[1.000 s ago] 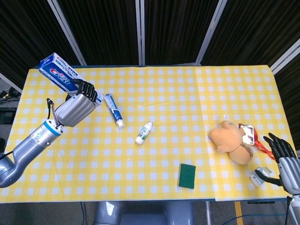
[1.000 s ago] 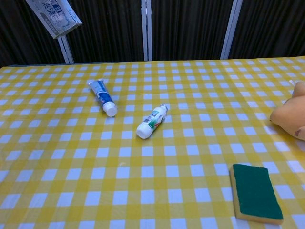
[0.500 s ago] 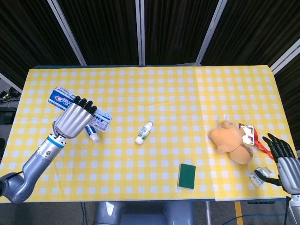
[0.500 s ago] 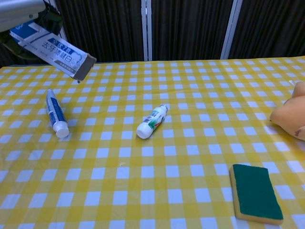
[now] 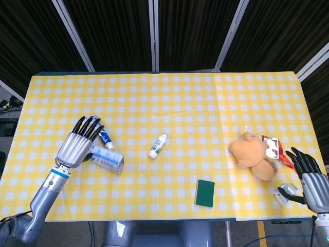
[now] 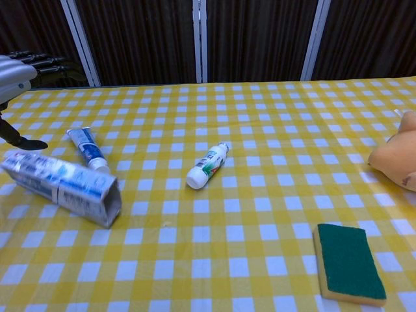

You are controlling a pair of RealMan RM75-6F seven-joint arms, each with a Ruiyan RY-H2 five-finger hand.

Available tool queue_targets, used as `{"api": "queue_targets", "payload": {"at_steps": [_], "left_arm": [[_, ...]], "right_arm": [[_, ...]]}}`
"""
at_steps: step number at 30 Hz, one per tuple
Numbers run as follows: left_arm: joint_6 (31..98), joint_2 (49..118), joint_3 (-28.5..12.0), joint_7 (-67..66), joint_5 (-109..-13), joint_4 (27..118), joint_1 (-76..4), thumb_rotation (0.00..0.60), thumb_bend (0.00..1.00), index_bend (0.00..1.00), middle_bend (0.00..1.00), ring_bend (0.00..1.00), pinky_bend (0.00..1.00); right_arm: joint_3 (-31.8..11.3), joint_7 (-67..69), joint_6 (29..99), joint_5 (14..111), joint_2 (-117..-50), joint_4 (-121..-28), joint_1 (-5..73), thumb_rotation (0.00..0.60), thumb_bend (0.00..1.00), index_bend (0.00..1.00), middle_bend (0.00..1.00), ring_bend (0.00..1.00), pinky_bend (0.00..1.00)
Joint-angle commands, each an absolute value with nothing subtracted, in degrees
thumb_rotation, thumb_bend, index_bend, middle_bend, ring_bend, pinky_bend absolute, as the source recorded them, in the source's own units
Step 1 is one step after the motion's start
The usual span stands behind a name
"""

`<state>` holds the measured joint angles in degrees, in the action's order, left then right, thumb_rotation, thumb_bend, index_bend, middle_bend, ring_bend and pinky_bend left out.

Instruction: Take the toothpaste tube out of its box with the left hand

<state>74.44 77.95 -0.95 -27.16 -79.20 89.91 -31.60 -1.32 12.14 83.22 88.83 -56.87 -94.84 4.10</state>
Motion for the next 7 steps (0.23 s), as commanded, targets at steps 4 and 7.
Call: {"api": "queue_targets", "payload": {"at_steps": [4,7], "left_arm": [[81.4,79.5,-0.3,-21.4,-78.9,89.2,-25.0,0.6,0.16,0.07,0.0,0.0,0.0],[85.1,79.9,0.2,-19.8,-79.1,88.8,-21.8,0.6,0.14,0.04,0.0,0.0,0.0]], "right_arm": [[-1.3,11.2,82.9,88.6,-57.2,-94.8,4.2,0.6,0.08,0.02,0.0,0.0,0.0],[-1.4,10.6,82.5,88.4,-57.6,-94.7,4.4,0.6,0.08,0.02,0.0,0.0,0.0]]}}
